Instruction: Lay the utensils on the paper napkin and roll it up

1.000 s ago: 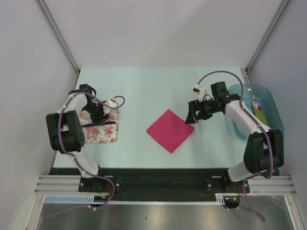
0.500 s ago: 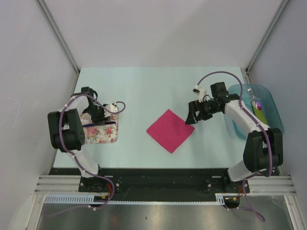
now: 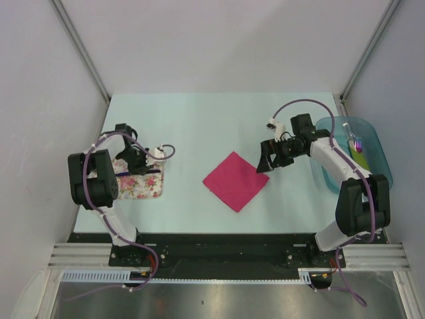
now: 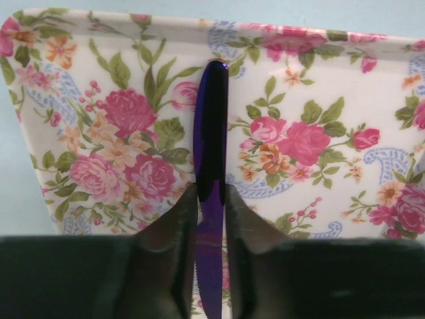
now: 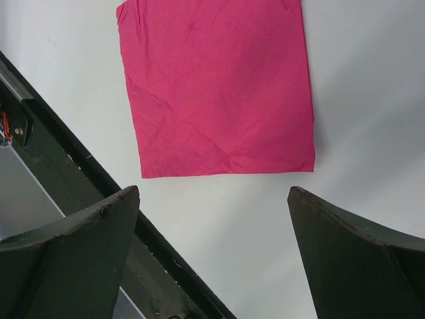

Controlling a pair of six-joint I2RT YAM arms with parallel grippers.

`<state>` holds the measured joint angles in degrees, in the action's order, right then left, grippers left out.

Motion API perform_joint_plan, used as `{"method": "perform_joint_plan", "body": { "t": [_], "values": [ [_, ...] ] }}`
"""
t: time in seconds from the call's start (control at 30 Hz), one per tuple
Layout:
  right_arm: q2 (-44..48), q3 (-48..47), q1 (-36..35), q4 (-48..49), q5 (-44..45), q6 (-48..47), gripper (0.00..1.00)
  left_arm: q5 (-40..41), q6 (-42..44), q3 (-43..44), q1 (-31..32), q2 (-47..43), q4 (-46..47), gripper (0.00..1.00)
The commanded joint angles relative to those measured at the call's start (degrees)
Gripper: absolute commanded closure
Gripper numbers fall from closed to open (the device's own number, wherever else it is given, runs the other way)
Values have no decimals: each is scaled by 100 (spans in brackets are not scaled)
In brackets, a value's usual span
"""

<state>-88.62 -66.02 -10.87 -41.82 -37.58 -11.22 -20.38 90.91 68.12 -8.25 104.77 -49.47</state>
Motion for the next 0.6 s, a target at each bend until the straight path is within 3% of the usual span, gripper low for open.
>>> {"method": "perform_joint_plan", "body": {
  "t": [0.0, 0.1, 0.37, 0.57],
  "values": [
    [-59, -306, 112, -1, -100, -47, 0, 201, 243, -360, 218, 43, 122, 88],
    [-68, -341, 278, -1, -223, -12, 0, 245, 111, -448, 359, -44, 122, 100],
    [-41, -376, 525, 121, -679, 348, 0, -202, -65, 43, 403, -834, -659, 100],
    [-103, -622, 525, 306, -1207, 901, 0, -431, 225, 96, 552, -1994, -1029, 100]
  ]
}}
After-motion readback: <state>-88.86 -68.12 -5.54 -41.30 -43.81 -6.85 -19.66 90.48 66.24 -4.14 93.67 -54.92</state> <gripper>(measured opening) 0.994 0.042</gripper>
